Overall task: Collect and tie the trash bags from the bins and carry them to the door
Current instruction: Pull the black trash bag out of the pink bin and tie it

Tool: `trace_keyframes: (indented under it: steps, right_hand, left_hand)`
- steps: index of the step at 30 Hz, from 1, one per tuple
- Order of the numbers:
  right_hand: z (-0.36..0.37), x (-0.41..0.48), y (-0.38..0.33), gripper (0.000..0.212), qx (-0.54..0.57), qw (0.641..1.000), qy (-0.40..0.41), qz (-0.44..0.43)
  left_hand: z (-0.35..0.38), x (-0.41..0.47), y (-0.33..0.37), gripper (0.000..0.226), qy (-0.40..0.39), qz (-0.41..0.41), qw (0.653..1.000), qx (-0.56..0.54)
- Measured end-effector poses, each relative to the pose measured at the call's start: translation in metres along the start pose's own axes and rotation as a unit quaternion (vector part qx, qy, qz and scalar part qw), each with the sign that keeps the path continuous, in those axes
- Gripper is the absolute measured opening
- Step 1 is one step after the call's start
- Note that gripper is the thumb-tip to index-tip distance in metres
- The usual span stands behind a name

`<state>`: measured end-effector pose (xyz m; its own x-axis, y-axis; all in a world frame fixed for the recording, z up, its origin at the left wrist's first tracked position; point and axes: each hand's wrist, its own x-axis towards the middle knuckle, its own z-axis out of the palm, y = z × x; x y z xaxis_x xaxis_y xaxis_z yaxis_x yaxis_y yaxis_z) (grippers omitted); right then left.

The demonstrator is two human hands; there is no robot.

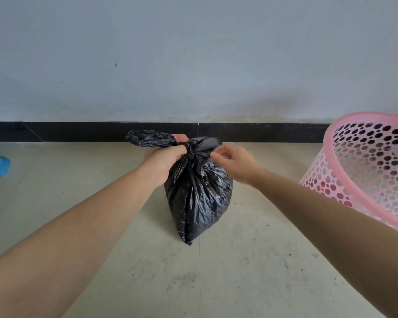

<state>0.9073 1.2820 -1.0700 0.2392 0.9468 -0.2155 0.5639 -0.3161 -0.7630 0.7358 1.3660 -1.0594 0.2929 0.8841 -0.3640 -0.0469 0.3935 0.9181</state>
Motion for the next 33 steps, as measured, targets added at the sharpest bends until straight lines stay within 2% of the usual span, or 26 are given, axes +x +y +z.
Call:
trace_keyframes:
  steps: [2, 3, 6, 9, 14, 16, 17, 18, 20, 23, 25, 28, 30, 32, 33]
  right_hand:
    - [-0.003, 0.002, 0.000, 0.033, 0.023, 0.997, 0.071, -0.018]
    - [-0.004, 0.004, 0.000, 0.035, 0.041, 0.996, 0.071, -0.028]
    - [-0.004, 0.004, -0.001, 0.047, 0.054, 0.997, 0.004, -0.060]
    - [-0.001, 0.005, -0.002, 0.037, 0.070, 0.990, -0.043, -0.112]
    - [0.006, 0.014, 0.003, 0.024, 0.030, 0.993, 0.052, -0.102]
    - [0.002, 0.014, 0.000, 0.021, -0.038, 0.987, 0.097, -0.124]
    - [-0.004, 0.012, -0.001, 0.022, -0.125, 0.970, 0.127, -0.164]
    - [-0.010, 0.010, -0.002, 0.023, -0.228, 0.935, 0.161, -0.220]
    - [-0.022, 0.005, -0.002, 0.025, -0.384, 0.851, 0.194, -0.302]
    - [-0.021, 0.002, 0.010, 0.015, -0.466, 0.815, 0.166, -0.302]
    - [-0.020, -0.002, 0.022, 0.009, -0.509, 0.795, 0.141, -0.299]
    - [-0.026, -0.005, 0.039, 0.015, -0.561, 0.775, 0.115, -0.268]
    - [-0.025, -0.006, 0.045, 0.017, -0.579, 0.768, 0.101, -0.256]
    - [-0.019, -0.005, 0.047, 0.015, -0.556, 0.793, 0.092, -0.233]
    - [-0.015, -0.004, 0.046, 0.011, -0.516, 0.828, 0.091, -0.200]
  left_hand:
    - [-0.001, 0.002, 0.000, 0.030, 0.003, 0.000, 1.000, 0.006]
    - [-0.001, 0.003, -0.001, 0.029, 0.002, -0.002, 1.000, 0.009]
    - [0.001, 0.001, -0.001, 0.027, -0.029, -0.007, 1.000, 0.007]
    - [0.001, -0.002, 0.000, 0.027, -0.054, -0.005, 0.998, 0.022]
    - [-0.003, -0.002, 0.004, 0.021, -0.098, 0.020, 0.992, 0.076]
    - [-0.005, 0.001, 0.008, 0.012, -0.115, 0.031, 0.985, 0.121]
    - [-0.007, 0.002, 0.011, 0.017, -0.110, 0.041, 0.982, 0.150]
    - [-0.009, 0.003, 0.014, 0.024, -0.101, 0.050, 0.978, 0.175]
    - [-0.011, 0.000, 0.018, 0.025, -0.106, 0.043, 0.974, 0.194]
    - [-0.008, -0.004, 0.011, 0.034, -0.099, -0.023, 0.981, 0.166]
    - [-0.006, -0.003, 0.003, 0.040, -0.066, -0.052, 0.977, 0.198]
    - [-0.006, -0.003, -0.003, 0.040, -0.016, -0.071, 0.963, 0.259]
    - [-0.004, -0.002, -0.006, 0.029, -0.009, -0.088, 0.962, 0.258]
    - [-0.004, 0.001, -0.013, 0.021, 0.004, -0.108, 0.956, 0.273]
    - [-0.004, 0.001, -0.015, 0.016, 0.012, -0.110, 0.951, 0.290]
